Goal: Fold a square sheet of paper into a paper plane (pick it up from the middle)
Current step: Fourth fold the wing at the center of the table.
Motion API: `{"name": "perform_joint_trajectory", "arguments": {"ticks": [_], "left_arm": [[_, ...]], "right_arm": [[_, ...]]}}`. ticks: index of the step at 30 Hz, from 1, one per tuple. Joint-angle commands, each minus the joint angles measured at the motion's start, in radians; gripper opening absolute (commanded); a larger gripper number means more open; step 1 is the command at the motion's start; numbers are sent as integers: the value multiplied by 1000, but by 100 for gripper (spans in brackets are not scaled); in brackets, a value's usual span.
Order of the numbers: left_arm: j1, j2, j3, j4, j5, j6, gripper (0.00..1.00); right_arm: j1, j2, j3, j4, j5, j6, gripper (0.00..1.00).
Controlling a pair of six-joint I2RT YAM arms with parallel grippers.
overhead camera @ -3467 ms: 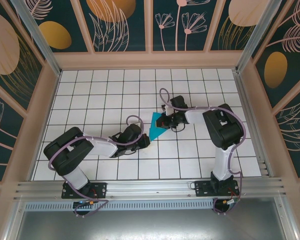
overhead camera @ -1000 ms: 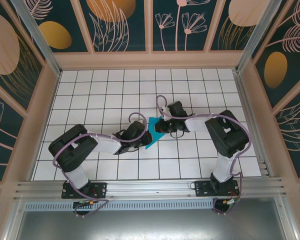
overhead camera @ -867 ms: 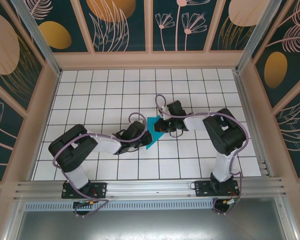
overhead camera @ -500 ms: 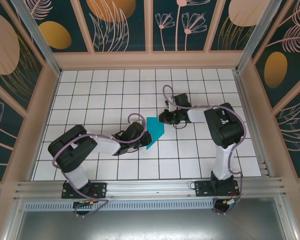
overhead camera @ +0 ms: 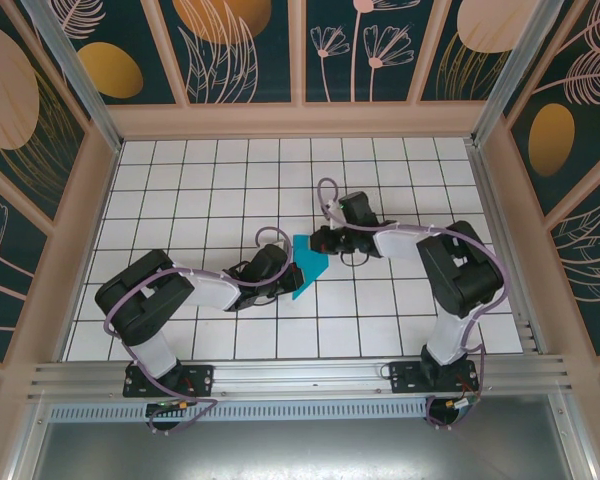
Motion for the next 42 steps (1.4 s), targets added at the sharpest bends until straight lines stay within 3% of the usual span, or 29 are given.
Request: {"name": "perform_joint_trajectory", "arguments": {"ticks": [1, 6, 15, 22, 28, 34, 37, 42], "left_arm": [[-3, 22, -28, -179, 18, 3, 0], [-3, 17, -34, -181, 19, 6, 0], [-3, 14, -49, -171, 39, 14, 0], [-3, 4, -32, -184, 39, 24, 0], [-1, -91, 21, -189, 10, 34, 1], [42, -243, 66, -241, -126, 22, 55], [81, -305, 43, -253, -195, -2, 76], [112, -353, 3, -225, -226, -14, 94]], "right_arm": [[3, 57, 1, 14, -19, 3, 0], [-36, 131, 60, 7, 1, -11, 0], [-215, 279, 217, 4, 47, 1, 0], [-232, 231, 284, -52, 36, -21, 0], [-217, 66, 163, -35, 18, 30, 0], [-187, -100, 11, -26, 35, 127, 25], [-170, -155, -65, 14, 22, 196, 38], [-113, -162, -124, 79, 11, 296, 50]]}}
